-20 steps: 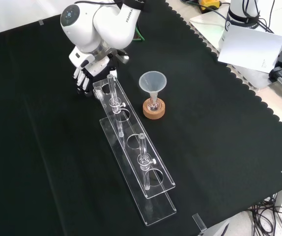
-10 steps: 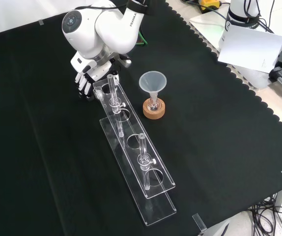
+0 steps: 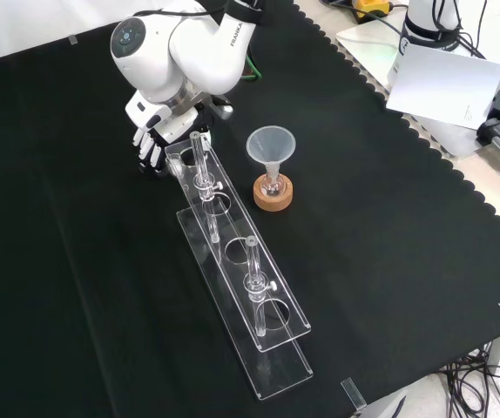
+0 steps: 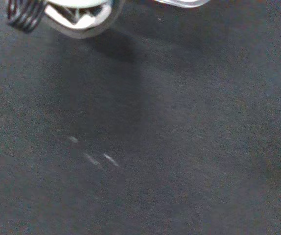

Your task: Pick up the weighing funnel.

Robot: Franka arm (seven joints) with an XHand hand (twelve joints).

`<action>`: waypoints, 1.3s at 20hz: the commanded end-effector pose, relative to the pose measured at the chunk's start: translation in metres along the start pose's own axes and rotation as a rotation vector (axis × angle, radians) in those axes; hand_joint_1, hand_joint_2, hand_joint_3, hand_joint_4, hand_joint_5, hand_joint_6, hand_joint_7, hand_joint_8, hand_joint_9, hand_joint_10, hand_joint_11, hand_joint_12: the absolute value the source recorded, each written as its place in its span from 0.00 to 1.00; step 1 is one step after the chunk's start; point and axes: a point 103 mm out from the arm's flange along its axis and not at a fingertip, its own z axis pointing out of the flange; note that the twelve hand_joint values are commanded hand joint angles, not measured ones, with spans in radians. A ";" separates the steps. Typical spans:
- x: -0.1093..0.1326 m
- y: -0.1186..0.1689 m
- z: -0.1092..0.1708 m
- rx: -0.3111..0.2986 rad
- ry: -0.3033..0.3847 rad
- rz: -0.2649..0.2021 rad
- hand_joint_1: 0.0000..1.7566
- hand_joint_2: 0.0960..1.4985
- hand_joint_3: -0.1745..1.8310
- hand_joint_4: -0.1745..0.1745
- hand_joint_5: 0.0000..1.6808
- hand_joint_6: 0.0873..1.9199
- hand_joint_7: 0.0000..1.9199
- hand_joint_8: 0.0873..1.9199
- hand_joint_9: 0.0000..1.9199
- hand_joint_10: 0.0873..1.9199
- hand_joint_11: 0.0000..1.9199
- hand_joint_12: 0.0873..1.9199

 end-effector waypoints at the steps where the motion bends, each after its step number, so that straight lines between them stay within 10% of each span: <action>1: -0.027 -0.005 0.007 -0.009 0.008 -0.002 0.55 0.47 0.36 0.79 0.56 0.41 0.24 0.34 0.37 0.25 0.26 0.65; 5: -0.027 -0.004 0.007 -0.018 0.004 0.001 0.60 0.59 0.23 0.99 0.64 0.43 0.25 0.34 0.38 0.25 0.27 0.65; 13: -0.029 -0.006 0.002 -0.057 -0.017 -0.001 0.62 0.44 0.41 1.00 0.69 0.43 0.30 0.32 0.44 0.21 0.33 0.61; 26: -0.041 -0.041 -0.062 -0.105 -0.057 0.013 0.64 0.42 0.37 1.00 0.77 0.28 0.32 0.32 0.49 0.17 0.39 0.56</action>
